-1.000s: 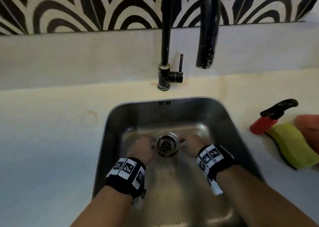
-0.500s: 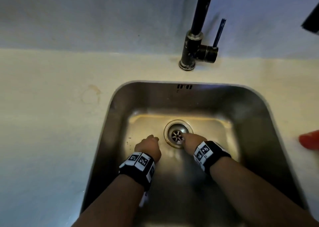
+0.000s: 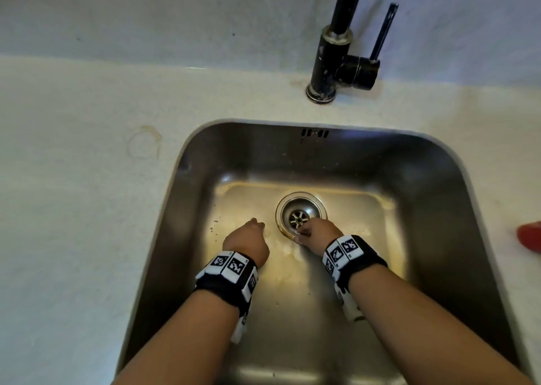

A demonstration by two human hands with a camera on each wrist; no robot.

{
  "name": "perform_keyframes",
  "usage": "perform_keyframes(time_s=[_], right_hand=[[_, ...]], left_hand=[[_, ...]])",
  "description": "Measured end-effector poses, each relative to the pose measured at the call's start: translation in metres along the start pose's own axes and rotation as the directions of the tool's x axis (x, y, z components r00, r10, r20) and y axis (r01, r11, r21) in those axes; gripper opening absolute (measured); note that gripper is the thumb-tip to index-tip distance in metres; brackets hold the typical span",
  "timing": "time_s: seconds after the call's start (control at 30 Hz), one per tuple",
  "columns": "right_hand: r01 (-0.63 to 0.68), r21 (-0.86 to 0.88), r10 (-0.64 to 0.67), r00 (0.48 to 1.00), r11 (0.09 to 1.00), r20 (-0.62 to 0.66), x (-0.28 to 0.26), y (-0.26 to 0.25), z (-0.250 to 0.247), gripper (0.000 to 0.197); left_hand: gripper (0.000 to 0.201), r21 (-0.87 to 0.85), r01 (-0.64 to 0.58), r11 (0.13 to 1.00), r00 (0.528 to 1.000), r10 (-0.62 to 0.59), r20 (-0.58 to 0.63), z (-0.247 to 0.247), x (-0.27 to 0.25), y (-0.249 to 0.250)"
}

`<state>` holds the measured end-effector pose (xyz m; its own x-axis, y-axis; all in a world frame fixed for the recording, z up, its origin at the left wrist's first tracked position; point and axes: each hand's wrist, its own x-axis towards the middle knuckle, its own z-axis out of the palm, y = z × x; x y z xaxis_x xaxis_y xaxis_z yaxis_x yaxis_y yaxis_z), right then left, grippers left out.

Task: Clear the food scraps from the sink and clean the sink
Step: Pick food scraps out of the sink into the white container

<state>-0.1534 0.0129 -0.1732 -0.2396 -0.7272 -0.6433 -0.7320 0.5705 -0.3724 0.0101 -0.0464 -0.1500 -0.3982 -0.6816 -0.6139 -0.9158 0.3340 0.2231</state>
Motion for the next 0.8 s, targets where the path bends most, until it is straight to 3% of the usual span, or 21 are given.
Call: perform_keyframes(time_s=[0.2,0.37,0.53,0.7,0.8], right_hand=[[-0.041,0.157,0.056,0.994,0.987,-0.09,0.002,-0.002,-0.001,0.013],[-0.009,0.192,0.04,0.986,0.981,-0.161,-0.002,-0.002,0.003,0.016],[0.055,0.251,-0.018,0.989,0.966,-0.148,-0.02,-0.001,0.0,0.016],[0.086,0.305,-0.031,0.983,0.948,-0.18,-0.051,0.006,-0.037,0.012],[0.119,0.248,-0.067,0.976,0.961,-0.208,-0.079,0.009,-0.067,0.013]], left_hand=[[0.041,0.017,0.012,1.0,1.0,-0.011,-0.007,-0.001,-0.003,0.002],[0.035,0.017,0.004,1.0,1.0,-0.004,-0.025,-0.001,-0.003,0.001],[0.037,0.016,-0.009,1.0,1.0,0.01,-0.018,-0.004,-0.003,-0.002],[0.046,-0.007,0.006,1.0,1.0,-0.006,0.013,-0.015,-0.012,0.001],[0.044,-0.04,-0.023,0.999,0.999,0.022,-0.032,-0.028,-0.024,0.009]])
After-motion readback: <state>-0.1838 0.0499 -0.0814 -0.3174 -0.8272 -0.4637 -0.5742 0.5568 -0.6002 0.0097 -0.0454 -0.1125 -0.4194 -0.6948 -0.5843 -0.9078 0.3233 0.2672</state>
